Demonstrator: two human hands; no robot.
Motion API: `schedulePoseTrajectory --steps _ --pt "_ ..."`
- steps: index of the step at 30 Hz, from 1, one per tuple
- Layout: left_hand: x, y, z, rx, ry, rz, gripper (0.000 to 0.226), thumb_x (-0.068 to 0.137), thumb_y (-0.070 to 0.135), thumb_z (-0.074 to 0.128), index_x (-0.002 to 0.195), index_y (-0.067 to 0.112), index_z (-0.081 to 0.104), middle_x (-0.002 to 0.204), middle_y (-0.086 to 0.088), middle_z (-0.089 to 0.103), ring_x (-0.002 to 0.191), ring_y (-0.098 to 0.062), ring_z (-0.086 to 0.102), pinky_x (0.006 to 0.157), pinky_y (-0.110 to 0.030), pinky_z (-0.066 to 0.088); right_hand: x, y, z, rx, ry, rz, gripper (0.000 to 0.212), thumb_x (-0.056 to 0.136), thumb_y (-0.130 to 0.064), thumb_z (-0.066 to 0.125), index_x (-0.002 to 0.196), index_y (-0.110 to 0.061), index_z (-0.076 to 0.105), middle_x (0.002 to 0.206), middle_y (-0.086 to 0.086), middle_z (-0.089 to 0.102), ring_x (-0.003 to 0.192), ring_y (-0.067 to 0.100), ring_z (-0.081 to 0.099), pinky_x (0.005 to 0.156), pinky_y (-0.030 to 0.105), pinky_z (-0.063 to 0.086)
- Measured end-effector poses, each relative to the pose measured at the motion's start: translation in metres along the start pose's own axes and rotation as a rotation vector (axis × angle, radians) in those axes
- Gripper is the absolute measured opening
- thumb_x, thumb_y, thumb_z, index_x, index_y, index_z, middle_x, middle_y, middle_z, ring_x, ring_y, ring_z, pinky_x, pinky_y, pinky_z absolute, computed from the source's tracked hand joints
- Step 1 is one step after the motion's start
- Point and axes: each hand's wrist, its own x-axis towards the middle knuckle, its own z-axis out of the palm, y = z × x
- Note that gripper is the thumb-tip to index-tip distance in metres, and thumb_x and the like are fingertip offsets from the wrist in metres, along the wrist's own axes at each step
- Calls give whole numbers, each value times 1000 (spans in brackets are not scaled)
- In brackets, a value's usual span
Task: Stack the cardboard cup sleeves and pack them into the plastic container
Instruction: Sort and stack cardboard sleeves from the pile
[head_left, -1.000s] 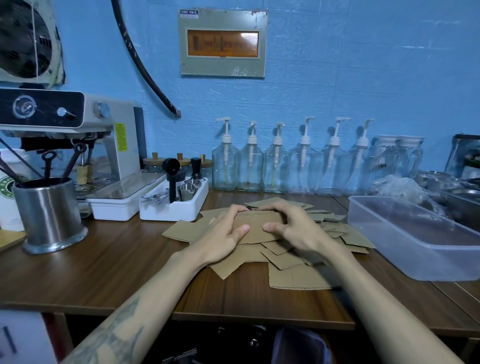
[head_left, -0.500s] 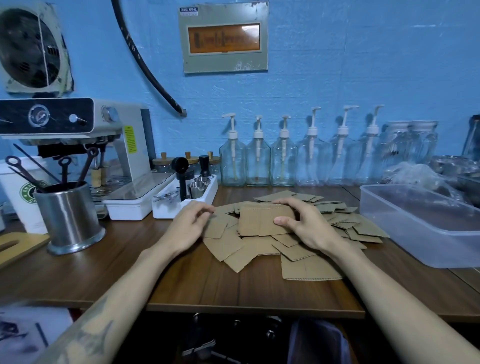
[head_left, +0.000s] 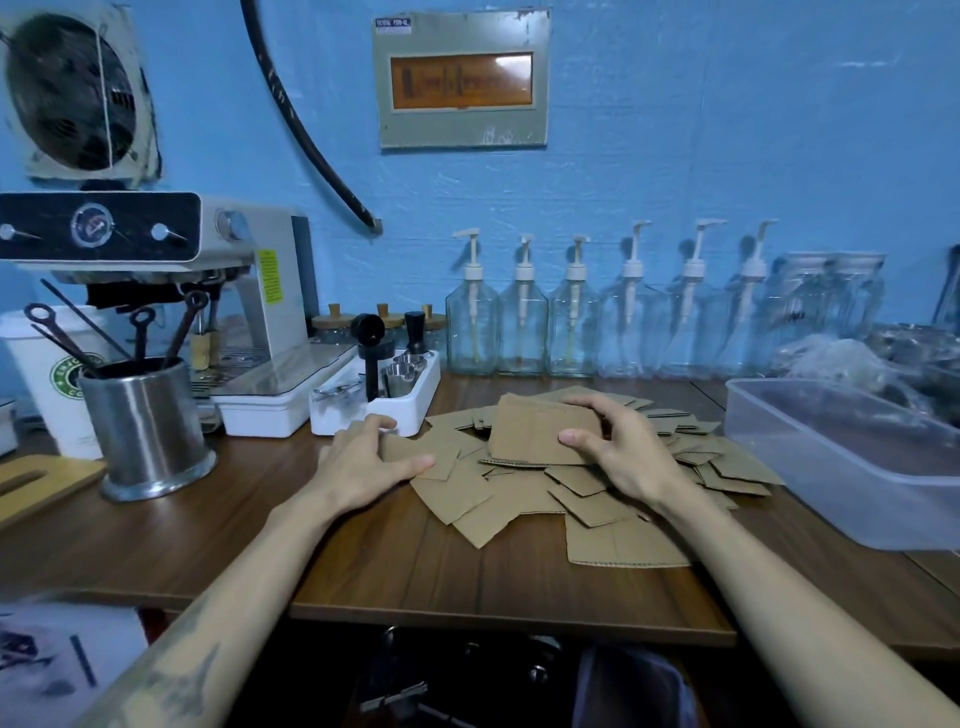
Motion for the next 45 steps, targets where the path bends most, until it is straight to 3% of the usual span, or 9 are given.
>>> schedulePoseTrajectory --steps 5,10,16,21,25,28,33,39,45 --pt "-5 8 -5 -223 90 21 72 77 42 81 134 23 41 127 -2 37 122 -23 42 105 -38 37 -1 0 1 -42 -40 2 43 89 -33 69 130 -27 58 118 -12 61 110 8 55 92 22 40" --pt "-9 15 -15 -549 118 51 35 88 19 74 119 23 59 107 0 57 94 -16 57 69 -17 44 -2 1 -2 -54 -77 16 46 91 -31 68 134 -31 54 130 -7 58 115 9 53 98 27 41" --pt "-13 28 -22 -968 41 88 18 93 12 64 112 12 64 104 -9 67 91 -19 63 73 -26 55 -3 -3 -4 -7 -90 29 44 91 -27 68 133 -33 55 127 -9 60 109 10 58 102 32 45" --pt "-9 60 7 -747 -69 186 6 93 17 66 98 20 63 95 1 66 83 -9 63 66 -16 50 -2 -5 -5 23 -83 10 44 88 -24 72 129 -34 59 120 -13 62 105 4 57 82 -2 36" --pt "1 82 22 -603 -54 198 10 95 28 64 99 28 55 111 5 60 90 -6 60 64 -14 45 -3 -7 -4 65 -138 17 42 95 -16 62 133 -32 56 125 -8 63 117 12 56 101 24 43" --pt "5 90 26 -538 -83 199 23 96 39 60 108 28 43 133 9 53 112 -13 56 90 -28 48 -4 -8 -2 92 -145 34 37 101 -14 50 134 -30 56 116 -18 63 111 4 55 103 33 42" --pt "0 93 37 -378 -78 202 43 94 44 59 114 26 26 97 -3 54 90 -18 56 79 -34 47 -4 -10 3 156 -92 93 34 103 -47 38 129 -37 57 132 -16 57 127 10 49 106 33 37" --pt "-6 103 40 -478 -142 322 94 85 29 76 151 30 9 148 -7 30 139 -21 33 116 -43 30 -5 -13 18 -103 -169 99 69 93 -52 55 150 -40 18 159 -4 29 143 21 26 117 49 17" --pt "-4 103 39 -458 -149 378 69 96 17 61 152 25 22 148 -2 26 140 -14 27 119 -35 22 -2 -17 25 -84 -196 5 64 102 -33 46 154 -32 9 162 -4 19 147 19 21 120 45 12"
